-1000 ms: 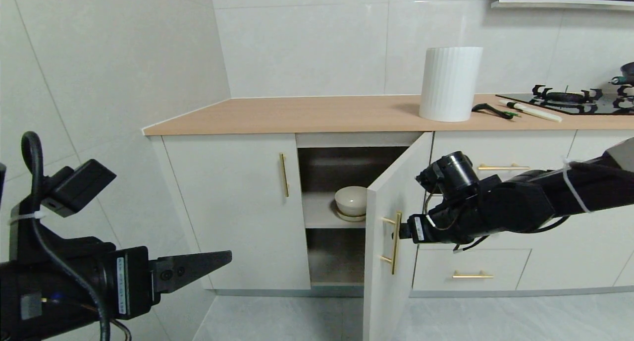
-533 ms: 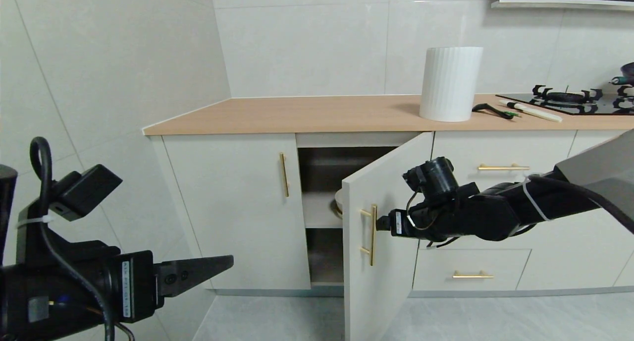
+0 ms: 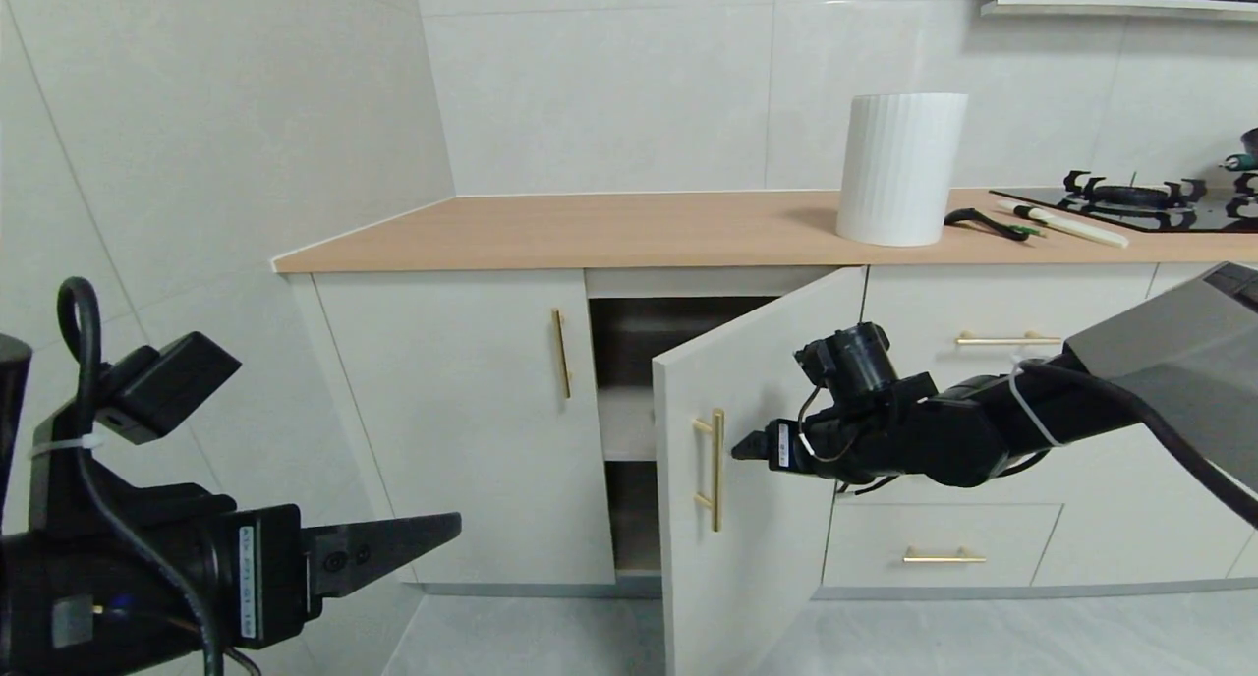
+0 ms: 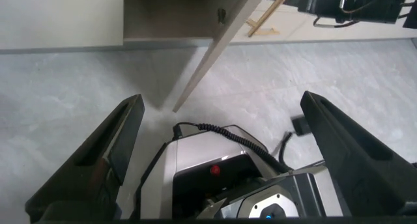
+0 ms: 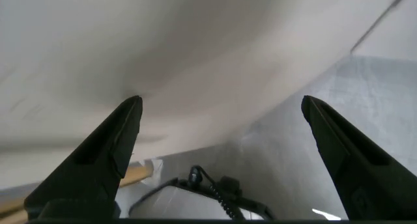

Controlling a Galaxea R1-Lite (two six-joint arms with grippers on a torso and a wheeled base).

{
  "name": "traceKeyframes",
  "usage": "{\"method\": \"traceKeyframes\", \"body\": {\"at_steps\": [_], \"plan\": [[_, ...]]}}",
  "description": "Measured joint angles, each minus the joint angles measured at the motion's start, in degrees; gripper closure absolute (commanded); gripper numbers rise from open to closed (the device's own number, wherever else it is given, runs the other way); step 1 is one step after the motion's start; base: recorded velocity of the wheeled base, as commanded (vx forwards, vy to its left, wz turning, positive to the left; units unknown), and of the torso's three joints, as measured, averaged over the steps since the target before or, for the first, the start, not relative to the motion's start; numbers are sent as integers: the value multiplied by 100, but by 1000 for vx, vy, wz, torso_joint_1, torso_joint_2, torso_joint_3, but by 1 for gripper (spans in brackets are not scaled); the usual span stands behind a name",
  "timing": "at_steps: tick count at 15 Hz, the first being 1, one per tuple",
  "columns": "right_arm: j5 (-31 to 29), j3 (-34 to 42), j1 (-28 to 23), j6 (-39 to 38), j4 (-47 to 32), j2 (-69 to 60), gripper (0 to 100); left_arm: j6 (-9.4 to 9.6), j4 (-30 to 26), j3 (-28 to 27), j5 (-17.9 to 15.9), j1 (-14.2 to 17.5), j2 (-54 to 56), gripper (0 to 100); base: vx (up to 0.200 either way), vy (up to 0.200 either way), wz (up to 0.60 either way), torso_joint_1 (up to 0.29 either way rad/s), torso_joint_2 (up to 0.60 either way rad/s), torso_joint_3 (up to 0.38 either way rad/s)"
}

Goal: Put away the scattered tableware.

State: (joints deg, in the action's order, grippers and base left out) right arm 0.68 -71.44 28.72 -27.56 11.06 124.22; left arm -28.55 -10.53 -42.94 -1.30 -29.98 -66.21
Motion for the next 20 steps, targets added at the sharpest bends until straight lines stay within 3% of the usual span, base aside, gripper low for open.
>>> {"method": "traceKeyframes", "body": {"at_steps": [2, 12, 20], "plan": [[-17, 0, 29, -145, 229, 65, 0, 0, -2, 7, 0, 0, -13, 0, 200, 0, 0, 5, 2, -5], [-59, -675, 115, -1565, 246, 400, 0, 11, 9, 35, 22, -1, -50, 0, 0, 0, 0, 0, 0, 0], [-803, -1637, 52, -2324, 178, 1015, 0, 11, 6, 41, 22, 0, -50, 0, 0, 0, 0, 0, 0, 0]]}}
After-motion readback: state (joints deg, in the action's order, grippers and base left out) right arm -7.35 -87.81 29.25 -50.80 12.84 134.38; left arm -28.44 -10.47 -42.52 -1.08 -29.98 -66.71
